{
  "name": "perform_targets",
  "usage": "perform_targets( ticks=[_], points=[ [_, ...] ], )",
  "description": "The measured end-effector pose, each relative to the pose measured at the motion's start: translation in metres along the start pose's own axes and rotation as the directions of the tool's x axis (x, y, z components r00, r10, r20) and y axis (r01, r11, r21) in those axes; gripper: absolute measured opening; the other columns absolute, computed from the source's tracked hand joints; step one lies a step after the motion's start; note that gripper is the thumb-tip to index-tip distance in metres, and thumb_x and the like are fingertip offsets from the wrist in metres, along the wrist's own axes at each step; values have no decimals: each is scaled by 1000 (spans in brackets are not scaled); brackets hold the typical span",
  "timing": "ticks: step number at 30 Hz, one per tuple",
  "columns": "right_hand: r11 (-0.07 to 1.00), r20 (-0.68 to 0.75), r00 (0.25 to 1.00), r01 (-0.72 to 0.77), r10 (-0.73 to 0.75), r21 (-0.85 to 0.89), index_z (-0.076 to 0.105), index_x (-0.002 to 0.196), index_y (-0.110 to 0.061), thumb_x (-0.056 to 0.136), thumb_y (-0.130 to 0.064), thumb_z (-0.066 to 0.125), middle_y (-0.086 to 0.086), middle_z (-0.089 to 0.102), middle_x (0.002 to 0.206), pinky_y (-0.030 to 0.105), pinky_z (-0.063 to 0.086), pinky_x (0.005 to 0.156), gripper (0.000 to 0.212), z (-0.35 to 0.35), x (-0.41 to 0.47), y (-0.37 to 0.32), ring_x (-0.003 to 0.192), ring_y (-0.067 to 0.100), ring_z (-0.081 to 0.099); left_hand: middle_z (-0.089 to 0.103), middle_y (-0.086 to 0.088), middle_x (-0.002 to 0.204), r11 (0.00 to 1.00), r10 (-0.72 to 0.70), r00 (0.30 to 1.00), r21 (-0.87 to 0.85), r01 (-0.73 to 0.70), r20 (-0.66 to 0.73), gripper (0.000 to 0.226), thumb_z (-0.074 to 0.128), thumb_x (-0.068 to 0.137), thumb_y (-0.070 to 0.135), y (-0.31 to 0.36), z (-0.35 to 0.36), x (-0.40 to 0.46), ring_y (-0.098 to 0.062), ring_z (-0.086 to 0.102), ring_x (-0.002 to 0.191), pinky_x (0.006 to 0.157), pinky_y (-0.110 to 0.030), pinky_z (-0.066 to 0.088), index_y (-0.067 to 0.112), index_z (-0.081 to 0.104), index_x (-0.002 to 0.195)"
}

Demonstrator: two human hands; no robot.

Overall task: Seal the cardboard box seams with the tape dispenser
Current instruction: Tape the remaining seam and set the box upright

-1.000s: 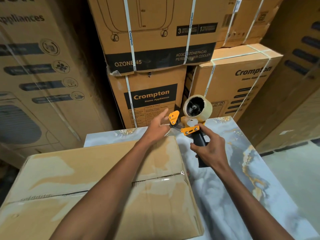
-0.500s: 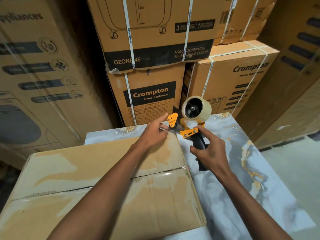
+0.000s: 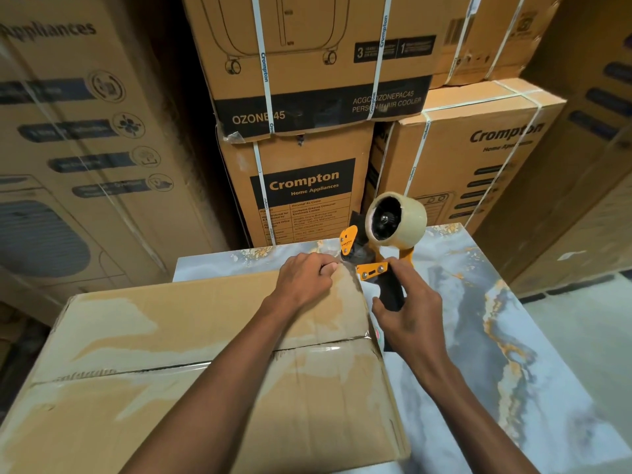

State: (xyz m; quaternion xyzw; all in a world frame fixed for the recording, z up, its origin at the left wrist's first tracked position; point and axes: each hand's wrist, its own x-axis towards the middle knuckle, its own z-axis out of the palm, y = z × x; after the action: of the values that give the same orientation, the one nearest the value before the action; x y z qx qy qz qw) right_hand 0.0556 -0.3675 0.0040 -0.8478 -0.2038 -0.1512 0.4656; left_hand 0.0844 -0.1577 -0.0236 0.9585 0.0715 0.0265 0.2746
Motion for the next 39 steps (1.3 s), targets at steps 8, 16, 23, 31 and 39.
perform_targets(
  ticks=[8,16,23,31,39],
  points=[
    [999,36,999,-37,38,-9,60,115,-20,69,9,69,-6,60,103,29,52,75,56,0,-7,-12,89,15,56,73,-6,118,999,-15,999,45,17,-38,31,49,101,31,5,2,-2,-32,59,110,95,-40,41,34,74,120],
    [973,131,991,-3,34,-229,54,134,-21,70,-2,70,-7,56,133,25,46,78,68,-6,-29,-25,102,17,58,71,-5,123,997,-64,998,48,65,-29,32,47,102,35,7,4,-3,-30,58,115,99,-40,37,32,71,123],
    [974,108,992,-42,68,-223,54,139,-21,71,-1,70,-6,52,144,33,51,92,72,-15,-57,-38,112,20,59,72,-3,121,996,-49,998,66,52,-49,34,45,102,36,7,5,-4,-28,60,112,98,-41,38,31,71,124],
    [959,89,990,-79,106,-271,55,142,-21,72,1,72,-3,48,151,31,50,96,75,-26,-90,-47,119,23,61,65,-10,135,992,62,996,118,-54,-64,44,40,106,28,10,7,-14,-32,56,123,104,-46,36,28,46,150],
    [964,67,994,-68,88,-256,54,140,-21,70,0,71,-4,51,147,37,54,87,75,-30,-88,-51,112,24,61,15,6,168,906,359,923,185,-380,139,62,22,100,29,3,3,-53,-19,3,157,126,-50,0,30,11,161]
  ],
)
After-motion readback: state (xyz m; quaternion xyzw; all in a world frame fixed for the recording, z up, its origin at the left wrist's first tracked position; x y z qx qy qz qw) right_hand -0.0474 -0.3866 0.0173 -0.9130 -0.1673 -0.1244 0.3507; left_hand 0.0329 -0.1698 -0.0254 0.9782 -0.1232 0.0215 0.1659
